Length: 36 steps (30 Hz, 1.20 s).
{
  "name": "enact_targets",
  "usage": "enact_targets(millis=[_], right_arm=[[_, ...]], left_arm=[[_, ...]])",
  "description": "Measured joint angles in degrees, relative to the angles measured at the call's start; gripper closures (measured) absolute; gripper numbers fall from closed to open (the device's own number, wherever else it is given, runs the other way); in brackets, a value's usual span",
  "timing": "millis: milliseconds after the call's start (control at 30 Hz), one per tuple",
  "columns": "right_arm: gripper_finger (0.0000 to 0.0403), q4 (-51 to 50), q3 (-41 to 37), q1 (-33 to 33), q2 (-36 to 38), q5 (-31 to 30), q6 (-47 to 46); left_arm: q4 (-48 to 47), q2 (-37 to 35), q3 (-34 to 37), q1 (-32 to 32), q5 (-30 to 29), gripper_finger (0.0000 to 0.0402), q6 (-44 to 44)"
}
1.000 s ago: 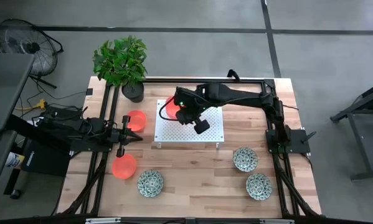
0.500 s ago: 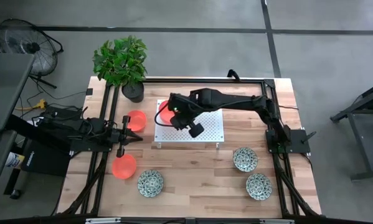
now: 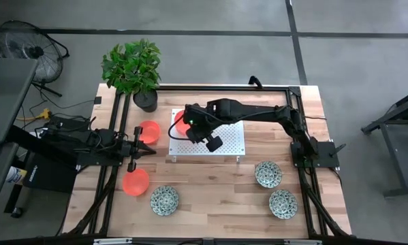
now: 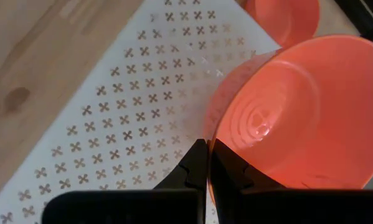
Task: Pick & Place Mini bowls
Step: Put the top right orange bowl on the shelf
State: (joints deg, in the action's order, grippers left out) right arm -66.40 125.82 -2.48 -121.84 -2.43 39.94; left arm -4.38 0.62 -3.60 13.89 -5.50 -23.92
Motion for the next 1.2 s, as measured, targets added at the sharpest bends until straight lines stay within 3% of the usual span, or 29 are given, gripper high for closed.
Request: enact_targets(millis=[700, 1200], right_arm=[[0.0403, 0.28, -0.74, -0.02, -0.33, 3.43, -0.81], [0.0392, 1.84, -3.42, 0.26, -0.31, -2.2, 0.57]], left_arm=[[-0.04, 0.0, 0.0, 0.02, -0.02, 0.0392, 0.0], [-0.04, 0.0, 0.0, 0.02, -0.07, 0.0392, 0.01]])
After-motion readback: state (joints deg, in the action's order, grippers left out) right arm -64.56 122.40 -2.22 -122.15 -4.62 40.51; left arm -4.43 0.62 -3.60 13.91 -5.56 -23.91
